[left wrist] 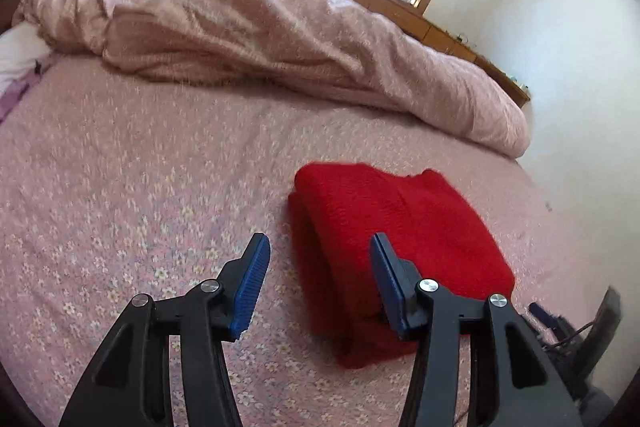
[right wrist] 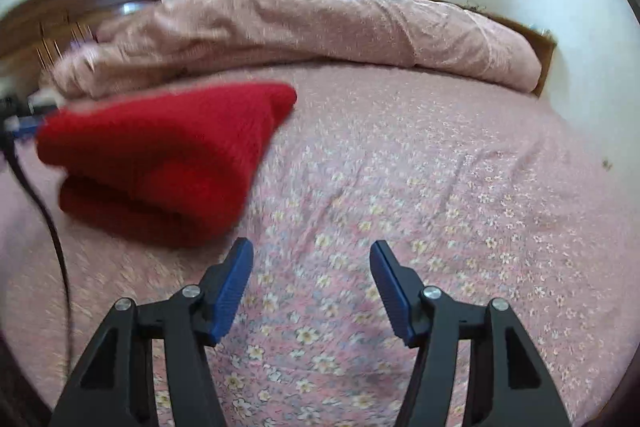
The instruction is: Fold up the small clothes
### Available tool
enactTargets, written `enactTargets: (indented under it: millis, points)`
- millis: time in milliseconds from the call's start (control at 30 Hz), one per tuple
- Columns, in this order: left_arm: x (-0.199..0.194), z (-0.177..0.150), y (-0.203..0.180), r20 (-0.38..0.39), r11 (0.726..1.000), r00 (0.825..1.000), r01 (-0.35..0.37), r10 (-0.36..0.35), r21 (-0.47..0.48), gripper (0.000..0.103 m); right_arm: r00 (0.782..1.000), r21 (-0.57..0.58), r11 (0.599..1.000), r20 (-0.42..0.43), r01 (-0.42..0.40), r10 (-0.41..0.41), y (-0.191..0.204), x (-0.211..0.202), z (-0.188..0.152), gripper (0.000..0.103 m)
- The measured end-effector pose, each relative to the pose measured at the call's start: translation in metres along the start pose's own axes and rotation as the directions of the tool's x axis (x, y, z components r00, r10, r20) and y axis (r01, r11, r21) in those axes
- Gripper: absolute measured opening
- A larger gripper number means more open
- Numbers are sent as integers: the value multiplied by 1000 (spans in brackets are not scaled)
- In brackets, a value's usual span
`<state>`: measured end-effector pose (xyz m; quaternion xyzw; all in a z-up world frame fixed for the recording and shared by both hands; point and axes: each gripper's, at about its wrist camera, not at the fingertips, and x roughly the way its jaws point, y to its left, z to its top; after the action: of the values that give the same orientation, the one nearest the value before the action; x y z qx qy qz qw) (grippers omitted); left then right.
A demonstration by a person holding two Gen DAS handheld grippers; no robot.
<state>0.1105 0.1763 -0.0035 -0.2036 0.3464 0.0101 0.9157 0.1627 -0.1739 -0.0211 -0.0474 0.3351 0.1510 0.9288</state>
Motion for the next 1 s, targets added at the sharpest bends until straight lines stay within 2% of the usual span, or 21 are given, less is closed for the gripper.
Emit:
enactTargets:
  millis: [33,67,100,167,200,267,300,400,533,567,600,667,733,867,1000]
  points:
    - [-3,2,-8,21,1000,1000,-10,9,16,46,1000,-3,1000,19,-11,11,-2,-1,7,63]
    - [-4,5,-15,34,1000,999,-12,11,23,46,999,-12,1000,35,-29,30,-3,-1,15,58]
    - [-8,6,-23,57,1000,998,-5,4,27,46,997,-21,998,49,-64,65,-3,1,24,46]
    - [-12,11,-39,102,999,994,28,-31,36,46,988,-34,990,68,-139,141,0,8,39,28]
    - [-15,12,-47,119,998,992,42,-47,45,46,978,-44,980,76,-193,196,2,13,47,23]
    - [-13,14,-63,134,995,988,64,-74,78,46,945,-52,948,83,-313,317,9,24,61,18]
    - [-6,14,-69,125,993,990,60,-72,99,46,921,-58,923,71,-379,383,18,30,66,16]
    - [20,4,-74,55,991,998,6,-13,137,44,877,-113,874,39,-472,479,38,40,68,15]
    - [44,-23,-58,-45,989,998,-41,47,143,41,898,-205,876,-43,-437,438,54,43,40,13]
    - [49,-30,-54,-76,988,995,-48,60,147,40,900,-207,877,-51,-433,433,53,41,34,13]
    - [53,-39,-51,-100,988,993,-48,63,148,40,892,-183,873,-58,-452,449,50,41,31,13]
    - [52,-50,-51,-89,984,993,-60,75,168,40,885,-147,872,-74,-466,460,45,40,26,10]
    - [48,-55,-56,-71,975,993,-78,95,209,40,886,-144,875,-74,-463,457,41,39,22,10]
    - [52,-61,-57,-23,972,994,-97,104,213,42,914,-216,889,-57,-404,402,49,46,11,8]
    - [68,-48,-58,0,972,994,-108,110,208,45,918,-190,899,-31,-394,396,46,57,15,5]
